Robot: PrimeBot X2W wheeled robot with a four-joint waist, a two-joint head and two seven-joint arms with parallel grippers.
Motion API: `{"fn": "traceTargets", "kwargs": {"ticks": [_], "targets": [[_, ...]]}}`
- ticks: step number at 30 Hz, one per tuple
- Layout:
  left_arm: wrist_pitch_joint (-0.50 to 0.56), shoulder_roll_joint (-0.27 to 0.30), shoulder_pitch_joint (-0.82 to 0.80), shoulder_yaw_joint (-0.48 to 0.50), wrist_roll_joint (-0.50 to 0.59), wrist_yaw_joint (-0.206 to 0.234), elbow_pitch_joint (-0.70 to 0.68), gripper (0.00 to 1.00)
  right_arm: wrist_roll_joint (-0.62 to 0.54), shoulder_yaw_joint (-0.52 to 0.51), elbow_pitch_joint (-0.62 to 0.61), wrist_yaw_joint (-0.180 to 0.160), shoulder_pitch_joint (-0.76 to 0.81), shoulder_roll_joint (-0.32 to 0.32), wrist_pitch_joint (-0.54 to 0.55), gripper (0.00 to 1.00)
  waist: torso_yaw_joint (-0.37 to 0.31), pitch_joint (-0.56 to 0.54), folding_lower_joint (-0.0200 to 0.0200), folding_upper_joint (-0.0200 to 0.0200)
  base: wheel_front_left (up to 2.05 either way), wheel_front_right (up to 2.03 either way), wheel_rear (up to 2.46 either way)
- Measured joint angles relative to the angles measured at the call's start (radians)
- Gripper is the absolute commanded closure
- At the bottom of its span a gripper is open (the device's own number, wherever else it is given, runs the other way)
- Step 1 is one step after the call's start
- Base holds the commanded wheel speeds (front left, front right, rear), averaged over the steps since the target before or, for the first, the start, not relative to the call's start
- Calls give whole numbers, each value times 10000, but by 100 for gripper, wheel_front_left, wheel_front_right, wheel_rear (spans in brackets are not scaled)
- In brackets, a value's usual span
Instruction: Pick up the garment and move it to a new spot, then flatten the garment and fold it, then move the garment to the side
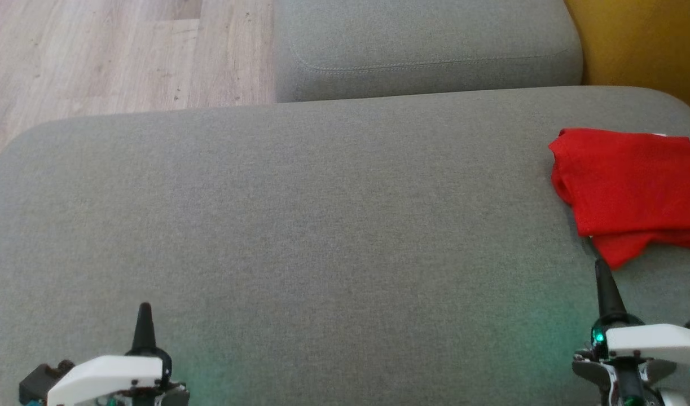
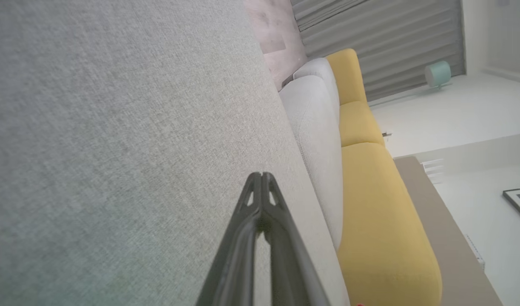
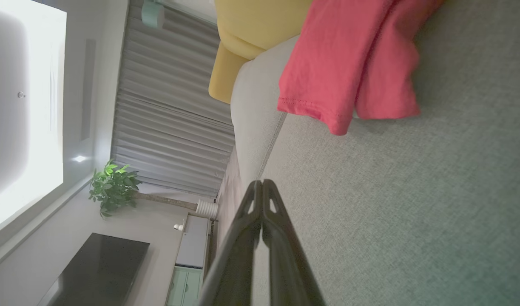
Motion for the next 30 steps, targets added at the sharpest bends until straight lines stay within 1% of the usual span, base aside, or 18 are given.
{"fn": "traceTargets", "kwargs": {"ticks": [19, 21, 24, 30], "targets": [[527, -462, -383, 947, -1344, -746, 113, 100, 2161, -182, 96, 0, -356, -4, 253, 100, -33, 54, 0, 0, 0, 0, 0], [541, -499, -423, 1080, -1490, -759, 132, 100, 2382, -215, 107, 0, -363, -4, 259, 100, -37, 60, 0, 0, 0, 0, 0], [629, -525, -501, 1181, -1689, -922, 163, 100, 2711, -268, 146, 0, -429, -4, 318, 100, -43, 68, 0, 0, 0, 0, 0], [807, -675, -616, 1490, -2125, -1095, 222, 100, 3394, -362, 159, 0, -702, -4, 435, 100, -53, 85, 0, 0, 0, 0, 0]]}}
